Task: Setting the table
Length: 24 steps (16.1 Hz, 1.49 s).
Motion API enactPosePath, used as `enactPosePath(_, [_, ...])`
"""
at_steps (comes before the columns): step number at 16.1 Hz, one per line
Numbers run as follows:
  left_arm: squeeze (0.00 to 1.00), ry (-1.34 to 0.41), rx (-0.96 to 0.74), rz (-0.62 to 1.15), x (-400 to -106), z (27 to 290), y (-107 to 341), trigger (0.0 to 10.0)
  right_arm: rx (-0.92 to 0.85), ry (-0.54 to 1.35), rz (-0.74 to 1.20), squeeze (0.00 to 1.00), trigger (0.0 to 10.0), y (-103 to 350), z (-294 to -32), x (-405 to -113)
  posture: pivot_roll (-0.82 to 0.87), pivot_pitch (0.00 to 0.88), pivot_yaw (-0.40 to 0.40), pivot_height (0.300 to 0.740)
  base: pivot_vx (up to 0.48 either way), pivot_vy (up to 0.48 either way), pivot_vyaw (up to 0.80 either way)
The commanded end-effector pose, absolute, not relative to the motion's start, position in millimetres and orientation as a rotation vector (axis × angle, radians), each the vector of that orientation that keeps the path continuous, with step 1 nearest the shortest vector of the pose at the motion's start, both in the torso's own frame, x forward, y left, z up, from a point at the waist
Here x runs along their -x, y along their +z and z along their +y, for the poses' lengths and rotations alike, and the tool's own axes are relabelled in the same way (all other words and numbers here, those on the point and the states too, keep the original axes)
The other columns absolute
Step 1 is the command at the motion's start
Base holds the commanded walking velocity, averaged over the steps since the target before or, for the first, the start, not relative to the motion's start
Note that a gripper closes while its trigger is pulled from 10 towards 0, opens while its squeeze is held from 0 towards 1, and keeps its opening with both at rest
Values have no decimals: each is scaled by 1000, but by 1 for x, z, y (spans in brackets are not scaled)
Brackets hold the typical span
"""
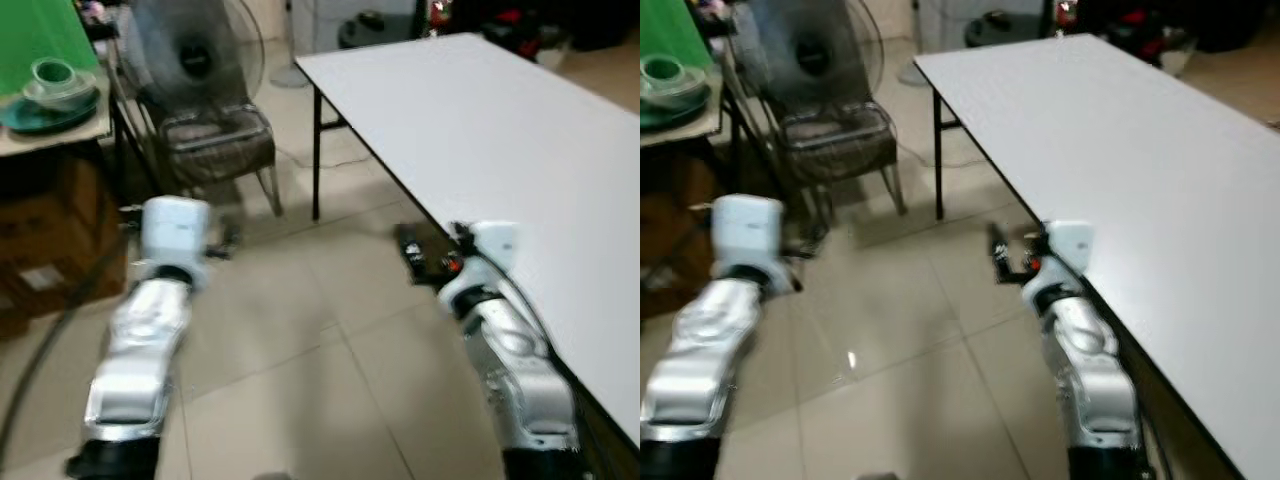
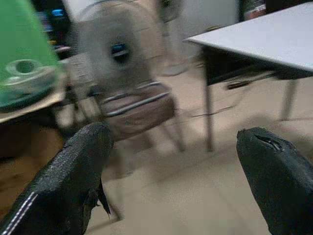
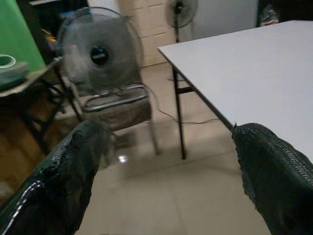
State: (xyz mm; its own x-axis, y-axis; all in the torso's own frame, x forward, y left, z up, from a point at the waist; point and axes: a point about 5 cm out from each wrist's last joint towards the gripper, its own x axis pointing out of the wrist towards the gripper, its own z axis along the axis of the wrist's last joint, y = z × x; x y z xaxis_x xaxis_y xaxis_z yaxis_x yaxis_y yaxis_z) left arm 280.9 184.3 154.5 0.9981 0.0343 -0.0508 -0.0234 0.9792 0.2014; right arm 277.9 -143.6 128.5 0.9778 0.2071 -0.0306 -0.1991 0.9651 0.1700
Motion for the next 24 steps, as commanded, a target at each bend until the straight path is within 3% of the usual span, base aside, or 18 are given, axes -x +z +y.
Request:
enactPosePath(1, [0,8,-181,44,-279,173,156,10000,-177,198,23,0,10000,134,-147,-279,85,0,51,740,274,0,456])
enactPosePath(4, [0,56,-190,41,-268,176,153,10000,-257,173,-17,0,10000,137,-149,-278,115,0,5,740,274,0,498])
enactPosePath(7, [0,64,-193,47,-264,182,155,10000,-271,153,16,0,10000,136,-150,-280,115,0,11,740,275,0,385])
enactPosePath(13, [0,33,-190,55,-265,180,154,10000,-91,140,76,0,10000,125,-152,-276,102,0,23,740,276,0,0])
enactPosePath(24, [0,-13,-176,56,-266,174,157,10000,-129,127,59,0,10000,126,-154,-270,96,0,39,740,326,0,223])
